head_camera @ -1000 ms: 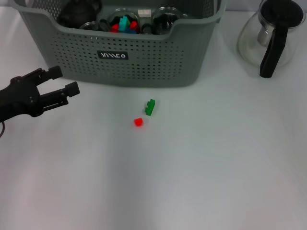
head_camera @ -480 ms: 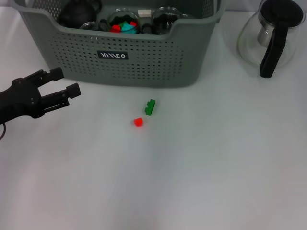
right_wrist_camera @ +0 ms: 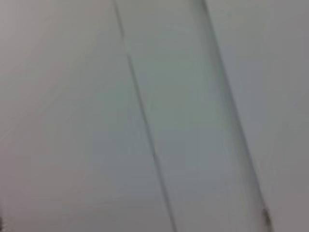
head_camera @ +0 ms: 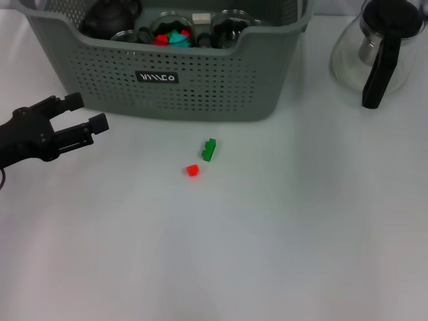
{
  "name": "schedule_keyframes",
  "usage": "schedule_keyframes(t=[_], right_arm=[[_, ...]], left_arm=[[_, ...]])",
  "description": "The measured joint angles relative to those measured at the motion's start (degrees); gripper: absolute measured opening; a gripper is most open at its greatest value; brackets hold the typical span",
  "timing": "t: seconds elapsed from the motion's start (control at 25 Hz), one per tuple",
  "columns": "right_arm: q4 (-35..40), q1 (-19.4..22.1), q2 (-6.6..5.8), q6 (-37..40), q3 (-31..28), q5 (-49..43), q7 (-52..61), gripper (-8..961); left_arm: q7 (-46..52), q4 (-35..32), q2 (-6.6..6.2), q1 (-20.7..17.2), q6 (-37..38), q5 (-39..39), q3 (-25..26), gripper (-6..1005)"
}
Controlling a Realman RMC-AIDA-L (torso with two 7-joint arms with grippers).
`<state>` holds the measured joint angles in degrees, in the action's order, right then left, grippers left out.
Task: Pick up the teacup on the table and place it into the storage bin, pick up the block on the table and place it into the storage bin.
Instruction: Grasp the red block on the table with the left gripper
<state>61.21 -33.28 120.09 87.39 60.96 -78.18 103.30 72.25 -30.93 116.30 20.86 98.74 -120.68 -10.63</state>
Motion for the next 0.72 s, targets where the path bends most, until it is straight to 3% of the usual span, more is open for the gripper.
schedule_keyframes(t=[0.24,0.4,0.72], right_arm=[[-6.6,3.9,0.04,7.9,1.2,-4.4,-10.1,854],[-8.8,4.0,0.17,7.8,1.5,-10.8,-10.7,854],[-23.9,3.9,-0.03,4.1,1.5,-14.6,-23.4,854]], left_arm=[[0.0,0.0,-0.03,0.2,-0.2,-0.1,-0.2,860],[0.0,0.0,0.07,0.1,-0.2,-0.2,-0.2,860],[-0.3,0.0,0.15,-0.3,-0.2,-0.2,0.0,860]])
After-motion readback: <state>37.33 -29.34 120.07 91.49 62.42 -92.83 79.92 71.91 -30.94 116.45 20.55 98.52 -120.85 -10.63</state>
